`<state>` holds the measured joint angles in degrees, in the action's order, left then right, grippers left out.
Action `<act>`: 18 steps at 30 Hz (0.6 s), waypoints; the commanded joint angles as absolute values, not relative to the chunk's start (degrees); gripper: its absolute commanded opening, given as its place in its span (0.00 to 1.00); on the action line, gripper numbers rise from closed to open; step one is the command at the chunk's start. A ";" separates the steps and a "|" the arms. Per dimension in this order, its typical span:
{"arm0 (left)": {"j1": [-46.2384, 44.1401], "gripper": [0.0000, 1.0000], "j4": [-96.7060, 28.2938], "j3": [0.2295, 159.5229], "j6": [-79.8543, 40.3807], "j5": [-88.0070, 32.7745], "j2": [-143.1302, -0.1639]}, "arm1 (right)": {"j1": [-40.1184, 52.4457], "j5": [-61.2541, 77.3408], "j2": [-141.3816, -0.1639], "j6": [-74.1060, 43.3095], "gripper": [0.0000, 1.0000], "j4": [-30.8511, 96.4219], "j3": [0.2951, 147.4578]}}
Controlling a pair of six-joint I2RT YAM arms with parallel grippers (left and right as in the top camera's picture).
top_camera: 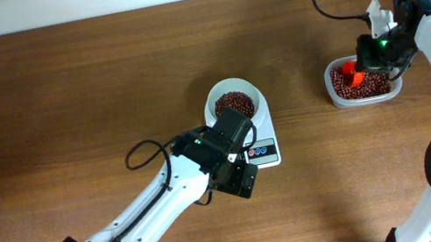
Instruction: Scoop item into bowl and weigh 50g on scale
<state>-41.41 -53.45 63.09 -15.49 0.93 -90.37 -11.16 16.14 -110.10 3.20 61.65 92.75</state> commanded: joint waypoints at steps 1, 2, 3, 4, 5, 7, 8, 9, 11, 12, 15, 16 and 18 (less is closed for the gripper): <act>-41.58 0.99 -53.41 62.72 -15.40 1.45 -89.78 | -12.10 12.62 -110.00 2.70 0.04 61.65 92.05; -41.58 0.99 -53.41 62.72 -15.40 1.45 -89.78 | -12.38 9.50 -110.00 2.70 0.04 61.54 92.05; -41.58 0.99 -53.41 62.72 -15.40 1.45 -89.78 | -12.60 8.36 -110.00 2.72 0.04 60.93 92.09; -41.58 0.99 -53.41 62.72 -15.40 1.45 -89.78 | -12.62 8.56 -110.00 2.72 0.04 60.64 92.47; -41.58 0.99 -53.41 62.72 -15.40 1.45 -89.78 | -12.62 8.56 -109.97 2.72 0.04 60.66 92.95; -41.58 0.99 -53.41 62.72 -15.40 1.45 -89.78 | -12.38 8.58 -109.97 2.72 0.04 61.08 94.19; -41.58 0.99 -53.41 62.72 -15.40 1.45 -89.78 | -12.29 9.19 -109.97 2.72 0.04 61.49 94.89; -41.58 0.99 -53.41 62.72 -15.40 1.45 -89.78 | -12.43 10.09 -109.97 2.70 0.04 61.95 95.18; -41.58 0.99 -53.41 62.72 -15.40 1.45 -89.78 | -12.51 10.07 -109.97 2.74 0.04 62.15 95.31; -41.58 0.99 -53.41 62.72 -15.40 1.45 -89.78 | -12.51 10.09 -109.97 2.74 0.04 62.15 95.46; -41.58 0.99 -53.41 62.72 -15.40 1.45 -89.78 | -12.51 9.98 -109.75 2.68 0.04 62.41 96.20; -41.58 0.99 -53.41 62.72 -15.40 1.45 -89.78 | -12.51 10.09 -109.69 2.68 0.04 62.59 96.47; -41.58 0.99 -53.41 62.72 -15.40 1.45 -89.78 | -12.38 10.02 -109.65 2.72 0.04 62.96 96.60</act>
<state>-41.41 -53.45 63.09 -15.49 0.93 -90.37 -12.34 9.93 -110.10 3.01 62.59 95.04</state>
